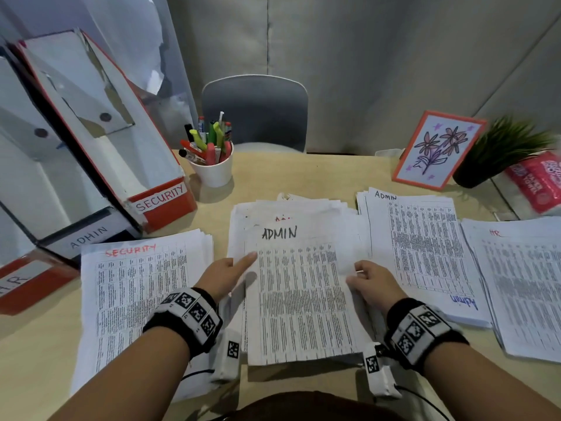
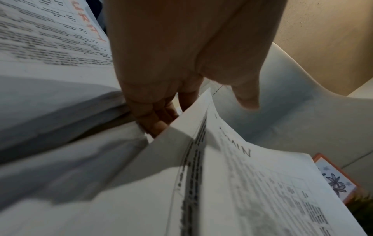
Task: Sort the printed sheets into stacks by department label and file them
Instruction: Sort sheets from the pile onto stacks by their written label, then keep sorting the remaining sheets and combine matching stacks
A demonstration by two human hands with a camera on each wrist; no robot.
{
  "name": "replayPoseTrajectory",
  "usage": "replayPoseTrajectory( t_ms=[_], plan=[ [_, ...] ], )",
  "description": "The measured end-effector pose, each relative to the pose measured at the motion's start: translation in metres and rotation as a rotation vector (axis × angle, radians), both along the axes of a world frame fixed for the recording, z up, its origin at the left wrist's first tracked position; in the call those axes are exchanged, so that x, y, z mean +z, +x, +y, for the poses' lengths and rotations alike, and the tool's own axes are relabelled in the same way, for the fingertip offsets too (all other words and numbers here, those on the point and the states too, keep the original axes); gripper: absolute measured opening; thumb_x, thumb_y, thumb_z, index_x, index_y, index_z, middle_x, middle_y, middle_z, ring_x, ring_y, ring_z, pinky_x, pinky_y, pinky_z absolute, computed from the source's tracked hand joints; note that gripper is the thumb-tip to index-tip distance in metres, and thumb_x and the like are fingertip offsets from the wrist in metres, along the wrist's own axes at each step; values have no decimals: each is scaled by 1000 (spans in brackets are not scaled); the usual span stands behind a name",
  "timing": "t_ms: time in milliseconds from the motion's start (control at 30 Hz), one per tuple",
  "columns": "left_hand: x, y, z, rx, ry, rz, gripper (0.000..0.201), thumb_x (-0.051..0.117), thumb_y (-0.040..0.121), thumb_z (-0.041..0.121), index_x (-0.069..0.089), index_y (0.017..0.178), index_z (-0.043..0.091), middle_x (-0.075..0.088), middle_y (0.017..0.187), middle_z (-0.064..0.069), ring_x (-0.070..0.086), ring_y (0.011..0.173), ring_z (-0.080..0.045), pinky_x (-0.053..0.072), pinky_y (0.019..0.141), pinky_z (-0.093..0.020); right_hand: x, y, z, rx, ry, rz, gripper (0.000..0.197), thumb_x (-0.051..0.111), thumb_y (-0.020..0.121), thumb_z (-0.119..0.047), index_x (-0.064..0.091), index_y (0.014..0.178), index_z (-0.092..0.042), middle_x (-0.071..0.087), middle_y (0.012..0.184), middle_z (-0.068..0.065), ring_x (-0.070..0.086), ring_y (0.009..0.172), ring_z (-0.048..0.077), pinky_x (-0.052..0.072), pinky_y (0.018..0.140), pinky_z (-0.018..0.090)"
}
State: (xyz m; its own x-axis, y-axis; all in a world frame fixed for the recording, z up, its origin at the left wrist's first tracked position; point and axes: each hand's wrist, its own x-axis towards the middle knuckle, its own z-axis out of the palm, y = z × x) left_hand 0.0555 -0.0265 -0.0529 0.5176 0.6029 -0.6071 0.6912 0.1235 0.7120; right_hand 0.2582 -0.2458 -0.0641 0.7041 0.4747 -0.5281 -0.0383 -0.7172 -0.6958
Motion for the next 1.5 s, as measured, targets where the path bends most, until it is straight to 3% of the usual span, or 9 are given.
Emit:
replayPoseTrajectory(
  t_ms=[133,233,333,533,700,833,1000,1267,1500],
  plan=[
    [-5,-4,-3,-20,-1,-71,19,80,75,17,70,91,14,72,88,2,68,85,-15,51,76,-26,-3,-6,5,7,8,-17,25,66,85,-15,58,108,-17,62,98,3,59,94,18,41,80,24],
    [-3,-5,-6,27,-18,-104,23,74,72,-5,71,79,17,73,76,2,68,76,-17,53,70,-25,-8,-6,4,8,39,10,14,71,80,-11,65,92,-11,66,91,4,61,86,19,49,75,30],
    [-3,-7,-4,-4,-3,-100,22,71,75,-4,72,74,18,71,74,1,65,76,-17,47,66,-22,-7,-5,1,-12,66,53,14,74,73,-4,62,80,-7,62,77,9,59,72,21,54,72,39],
    [1,-11,-1,-145,51,-78,32,64,82,-8,72,70,21,52,104,2,49,101,-17,42,75,-12,2,-2,-2,10,200,168,35,57,82,14,60,106,-12,64,99,11,62,75,20,51,55,19],
    [-3,-16,2,-161,47,-85,49,63,82,-9,71,70,38,51,126,-8,53,118,-27,43,97,-28,2,-4,-2,2,243,204,30,55,77,16,68,62,-7,65,62,7,58,48,10,43,42,16],
    [-12,-15,9,68,-75,-145,30,58,80,-9,77,76,14,72,94,-17,66,96,-35,52,90,-46,-3,-6,-8,-9,271,194,20,73,69,9,67,62,-9,64,65,3,55,59,16,43,52,21],
    [-12,-5,7,148,21,-90,24,83,72,21,67,83,7,66,75,-2,60,71,-17,48,61,-22,0,-6,-8,-17,312,259,22,67,67,15,68,57,-4,63,94,13,61,85,25,50,59,15],
    [-28,-4,14,151,129,-86,35,71,74,-10,50,93,10,59,69,0,58,71,-25,44,57,-24,-1,-3,-11,-62,242,248,17,67,74,8,67,67,-8,67,66,7,61,63,20,45,56,26],
    [-25,-8,12,113,84,-63,10,61,83,10,61,93,8,66,62,-1,60,59,-21,50,59,-28,-6,-3,-4,-126,137,68,25,71,79,-5,57,60,-12,56,51,-7,52,53,10,42,55,23]
  ],
)
